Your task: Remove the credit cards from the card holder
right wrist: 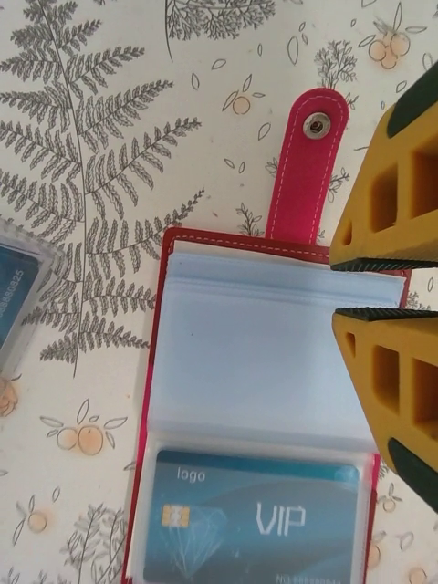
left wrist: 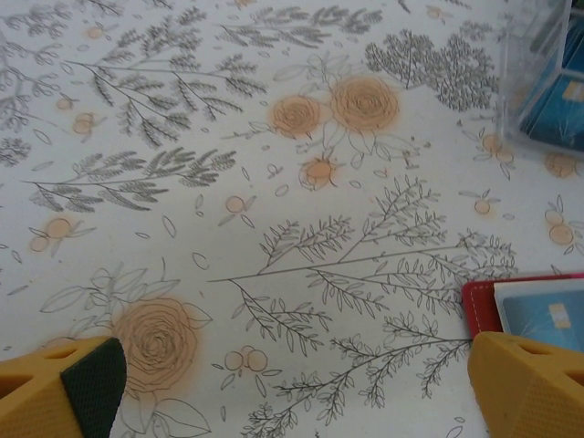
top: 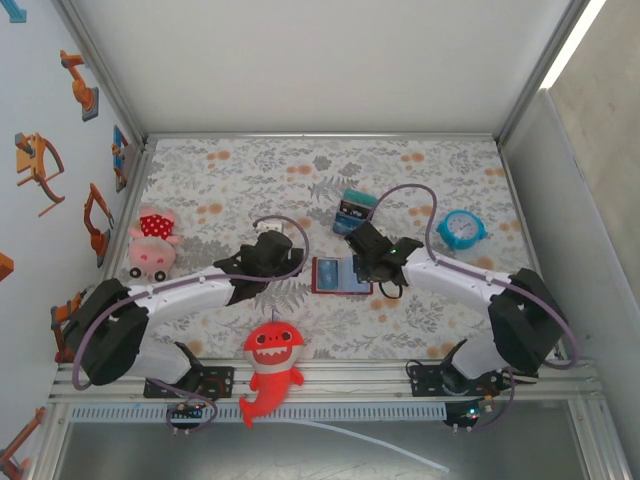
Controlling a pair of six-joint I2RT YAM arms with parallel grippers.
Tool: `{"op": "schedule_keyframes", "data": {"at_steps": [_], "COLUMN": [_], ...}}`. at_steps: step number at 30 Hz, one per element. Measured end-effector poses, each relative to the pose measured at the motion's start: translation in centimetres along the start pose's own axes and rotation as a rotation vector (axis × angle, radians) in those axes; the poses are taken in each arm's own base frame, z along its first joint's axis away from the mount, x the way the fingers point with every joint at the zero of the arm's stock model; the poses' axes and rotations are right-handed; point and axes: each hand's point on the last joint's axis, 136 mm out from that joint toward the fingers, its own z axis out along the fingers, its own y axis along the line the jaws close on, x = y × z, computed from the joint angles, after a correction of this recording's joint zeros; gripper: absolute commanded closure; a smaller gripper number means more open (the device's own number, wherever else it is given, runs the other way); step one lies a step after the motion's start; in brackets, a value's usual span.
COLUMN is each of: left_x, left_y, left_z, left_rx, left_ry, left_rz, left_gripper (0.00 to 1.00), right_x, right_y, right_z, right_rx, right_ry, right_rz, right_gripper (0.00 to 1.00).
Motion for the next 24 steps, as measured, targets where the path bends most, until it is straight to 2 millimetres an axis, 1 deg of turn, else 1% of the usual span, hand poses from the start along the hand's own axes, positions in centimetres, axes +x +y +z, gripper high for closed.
{"op": "schedule_keyframes", "data": {"at_steps": [4,8,13,16,20,24], "left_x": [0.9,1.4,2.4,3.0,3.4,3.7], "left_y": [-1.7,-2.9,-3.3,-3.5,-3.9,-4.0], "left_z": [1.0,1.9,2.9,3.2,3.5,3.7], "left_rx": [0.013,0.016,0.009,0.016,0.024,0.026], "left_ry": [0.036,0.058,0.088,0.102,0.113,0.119], "left_rz": [0.064,0.118,0.167,0.188,0.208,0.216], "left_gripper": [0.03,0.03,0.03,0.03,0.03,0.03], "right_x": [0.1,0.2,-0.1,0.3,1.0,1.0], "right_y": [0.6,1.8,3.3,3.7,3.8,4.3], "right_z": [0.2,0.4,0.3,1.0,2.3,2.8], "right_rx": [-0.105,-0.209,-0.296,-0.308,-0.293,-0.298], "right_ry": [0.012,0.033,0.04,0.072,0.119,0.141], "right_rz": [0.053,0.093,0.103,0.104,0.108,0.112], "right_gripper": [0.86,0.87,0.88,0.88,0.89,0.9]}}
